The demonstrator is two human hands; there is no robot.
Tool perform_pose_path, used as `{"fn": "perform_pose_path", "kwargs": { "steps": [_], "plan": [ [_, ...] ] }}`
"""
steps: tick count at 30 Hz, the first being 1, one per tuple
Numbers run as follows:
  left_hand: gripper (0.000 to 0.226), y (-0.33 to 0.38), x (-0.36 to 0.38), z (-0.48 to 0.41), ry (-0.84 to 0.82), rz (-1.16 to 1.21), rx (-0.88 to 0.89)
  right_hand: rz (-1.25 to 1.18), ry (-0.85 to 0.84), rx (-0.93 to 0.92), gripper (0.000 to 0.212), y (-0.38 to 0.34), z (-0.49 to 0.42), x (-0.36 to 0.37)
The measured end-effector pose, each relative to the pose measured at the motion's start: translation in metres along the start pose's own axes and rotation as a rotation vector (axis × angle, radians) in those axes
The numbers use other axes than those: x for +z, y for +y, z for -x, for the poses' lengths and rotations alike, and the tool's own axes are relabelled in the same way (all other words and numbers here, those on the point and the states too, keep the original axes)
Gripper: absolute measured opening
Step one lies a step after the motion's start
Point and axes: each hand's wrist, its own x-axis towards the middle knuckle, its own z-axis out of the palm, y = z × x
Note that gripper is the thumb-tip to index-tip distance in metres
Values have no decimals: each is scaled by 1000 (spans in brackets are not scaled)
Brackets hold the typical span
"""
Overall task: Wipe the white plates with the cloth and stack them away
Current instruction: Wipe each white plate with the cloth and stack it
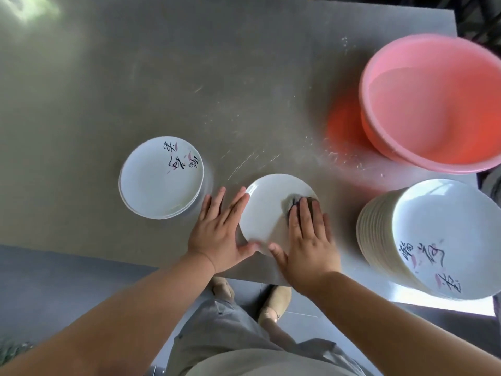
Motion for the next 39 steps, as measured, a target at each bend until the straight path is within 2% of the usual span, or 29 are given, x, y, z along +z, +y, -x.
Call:
{"fn": "perform_pose_path", "kwargs": {
  "steps": [5, 9, 13, 20, 27, 32, 36, 39],
  "plan": [
    [108, 2, -2, 0, -2, 1, -8, 44, 6, -42, 97, 16, -41, -17],
    [108, 2, -2, 0, -20, -6, -6, -18, 11, -28, 94, 8, -1, -1],
    [110, 1, 1, -1, -31, -17, -8, 3, 62, -155, 92, 2, 29, 9],
    [108, -2, 4, -1, 2, -8, 8, 8, 11, -2, 95, 18, -23, -14],
    [109, -2, 4, -2, 6, -7, 19, 3, -67, -209, 94, 3, 36, 4],
    [109, -2, 2, 2, -34, -22, 8, 7, -9, -77, 86, 34, -3, -17],
    [111, 11, 0, 9, -15, -12, -96, -43, -24, -31, 89, 22, -3, -16],
    [109, 38, 5, 26, 19, 48, -219, -25, -86, -186, 99, -5, 29, -1]
  ]
}}
